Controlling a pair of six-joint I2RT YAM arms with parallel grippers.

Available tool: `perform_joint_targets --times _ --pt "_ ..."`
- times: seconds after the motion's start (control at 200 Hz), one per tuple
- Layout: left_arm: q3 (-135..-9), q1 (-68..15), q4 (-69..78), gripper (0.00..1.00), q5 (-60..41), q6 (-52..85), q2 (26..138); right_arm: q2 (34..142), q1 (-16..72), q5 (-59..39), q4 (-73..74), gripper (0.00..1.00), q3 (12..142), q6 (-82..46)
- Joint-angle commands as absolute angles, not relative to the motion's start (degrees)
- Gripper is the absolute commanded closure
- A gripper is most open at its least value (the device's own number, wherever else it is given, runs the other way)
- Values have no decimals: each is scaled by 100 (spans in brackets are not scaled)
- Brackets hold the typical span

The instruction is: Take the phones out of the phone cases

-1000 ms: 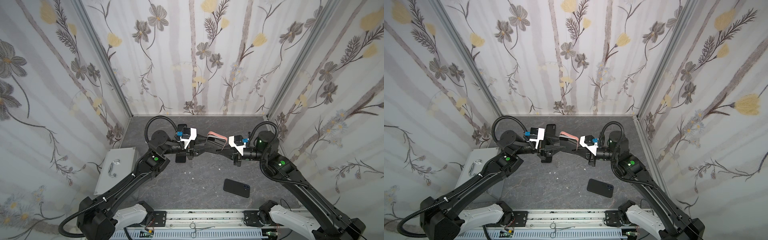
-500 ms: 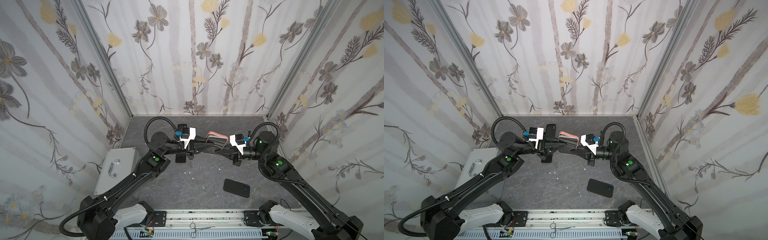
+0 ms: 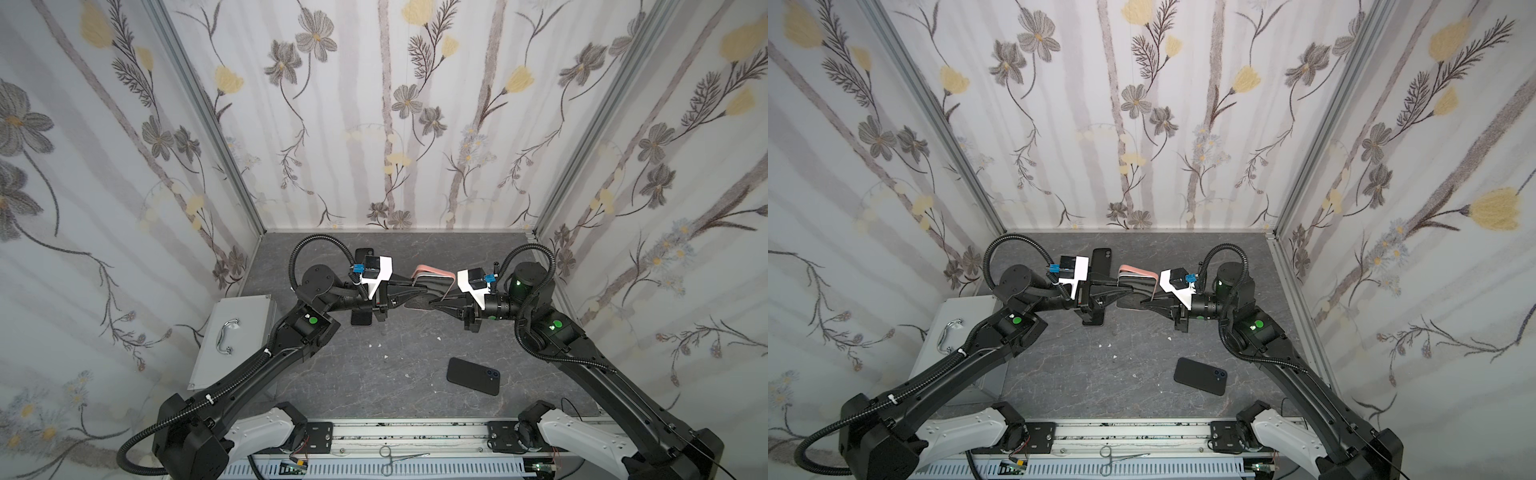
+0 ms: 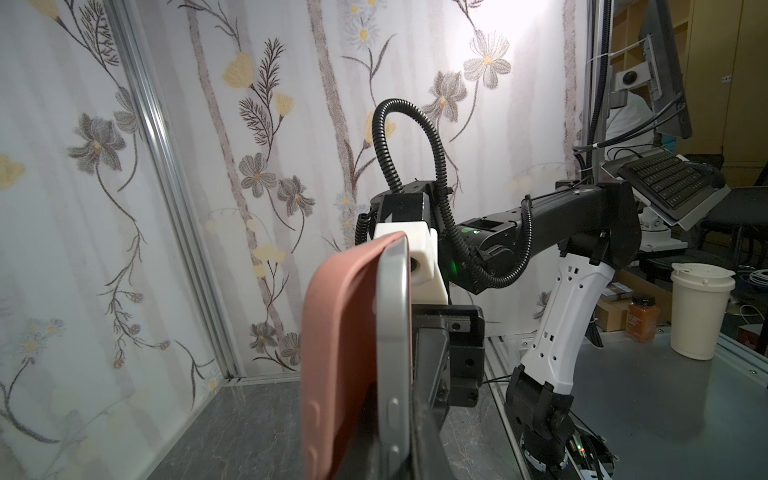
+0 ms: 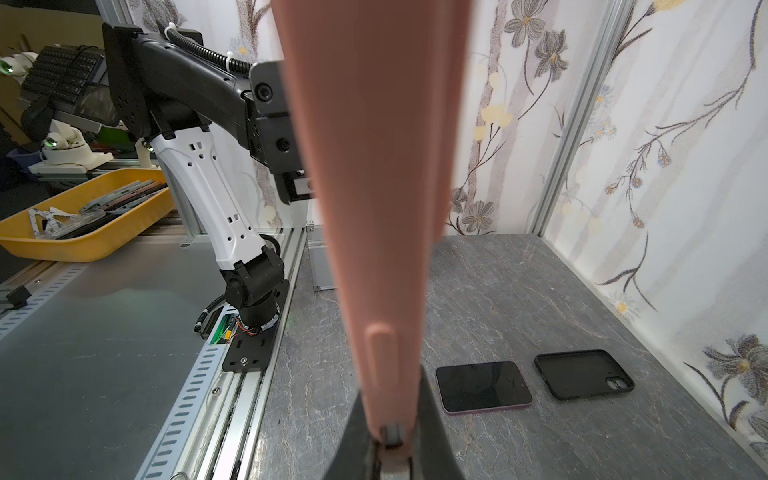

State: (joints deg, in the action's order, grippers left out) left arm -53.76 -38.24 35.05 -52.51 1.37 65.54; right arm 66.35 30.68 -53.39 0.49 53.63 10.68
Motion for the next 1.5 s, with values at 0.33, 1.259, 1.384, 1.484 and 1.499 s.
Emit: perform_joint_targets --times 0.33,1.259,1.384,1.484,1.499 --pt "-4823 -3676 3070 100 -4498 21 6297 6154 3053 -3117 646 37 4935 966" --pt "-4826 -4267 1151 100 -2388 -2456 6361 7488 3419 -3386 -2215 48 7335 871" --pt "-4844 -4297 1151 100 -2443 -2494 6372 7656 3559 -3226 -2351 47 7409 1003" --pt "-4840 -4303 1151 100 -2477 -2522 6381 7818 3556 -3017 -2514 47 7519 1072" --pt "-4835 -4307 1151 100 -2478 -2522 6381 7840 3551 -2994 -2548 47 7539 1072"
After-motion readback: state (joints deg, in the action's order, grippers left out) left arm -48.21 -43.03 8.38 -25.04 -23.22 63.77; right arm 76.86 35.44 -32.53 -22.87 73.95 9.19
